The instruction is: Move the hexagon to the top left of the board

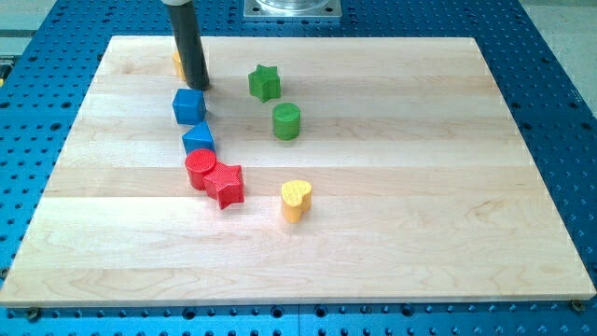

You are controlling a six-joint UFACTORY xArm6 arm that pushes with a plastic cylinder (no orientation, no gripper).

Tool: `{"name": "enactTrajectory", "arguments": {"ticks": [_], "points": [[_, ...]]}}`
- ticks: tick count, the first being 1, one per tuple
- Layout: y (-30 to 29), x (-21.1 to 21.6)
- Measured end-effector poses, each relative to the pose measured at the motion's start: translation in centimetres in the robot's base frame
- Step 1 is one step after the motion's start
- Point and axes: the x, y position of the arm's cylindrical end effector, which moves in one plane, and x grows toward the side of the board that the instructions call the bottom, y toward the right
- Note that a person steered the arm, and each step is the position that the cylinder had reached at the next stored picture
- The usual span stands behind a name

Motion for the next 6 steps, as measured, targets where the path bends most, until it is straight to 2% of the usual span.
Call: {"name": "enactTrajectory", "arguments": {"ticks": [1, 3, 4, 5, 6], "points": [[1.8, -0.4], [-6.3, -2.0], [-1.0, -2.1], [-2.4, -4.1], [-5.9, -4.0]]}}
